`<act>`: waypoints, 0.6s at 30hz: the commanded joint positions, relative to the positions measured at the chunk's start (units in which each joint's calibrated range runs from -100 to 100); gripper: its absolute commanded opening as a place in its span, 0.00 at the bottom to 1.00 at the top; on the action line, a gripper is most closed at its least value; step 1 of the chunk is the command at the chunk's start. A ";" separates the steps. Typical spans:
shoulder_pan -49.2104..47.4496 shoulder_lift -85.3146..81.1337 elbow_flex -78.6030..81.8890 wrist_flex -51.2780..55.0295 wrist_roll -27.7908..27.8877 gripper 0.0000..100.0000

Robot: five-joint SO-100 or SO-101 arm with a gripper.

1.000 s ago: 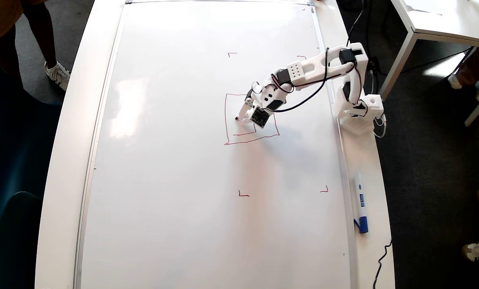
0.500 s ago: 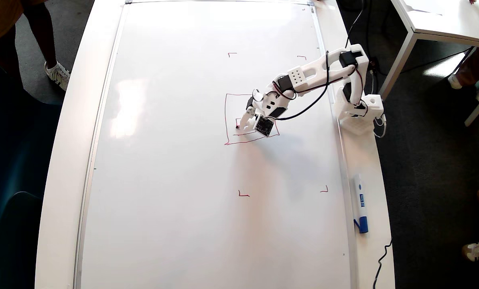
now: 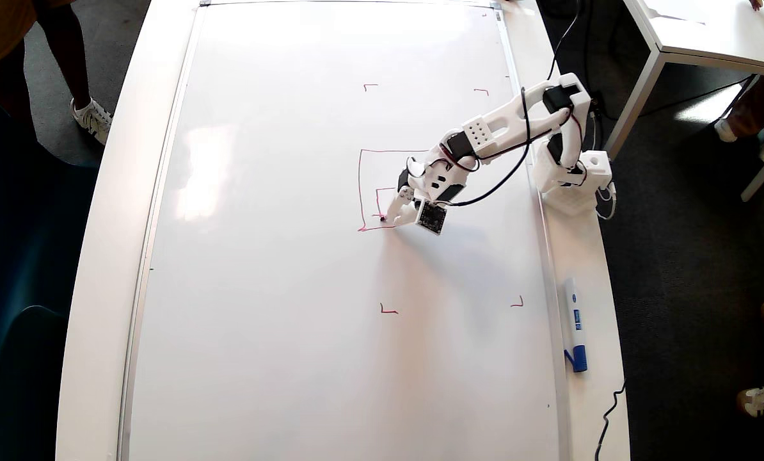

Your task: Draw on a whiteboard a robot head using a pen attached to the gripper

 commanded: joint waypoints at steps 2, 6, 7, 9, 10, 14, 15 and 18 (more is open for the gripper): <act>0.15 -0.51 -1.96 0.00 -0.18 0.01; 2.36 -1.93 -3.41 0.79 0.15 0.01; 2.88 -2.69 -3.78 0.87 0.20 0.01; 4.35 -4.62 -3.96 0.87 0.31 0.01; 4.94 -5.04 -3.69 0.87 0.36 0.01; 8.04 -6.80 -1.78 1.05 1.22 0.01; 8.40 -6.80 -1.14 1.05 1.75 0.01; 10.02 -6.55 1.22 0.87 2.51 0.01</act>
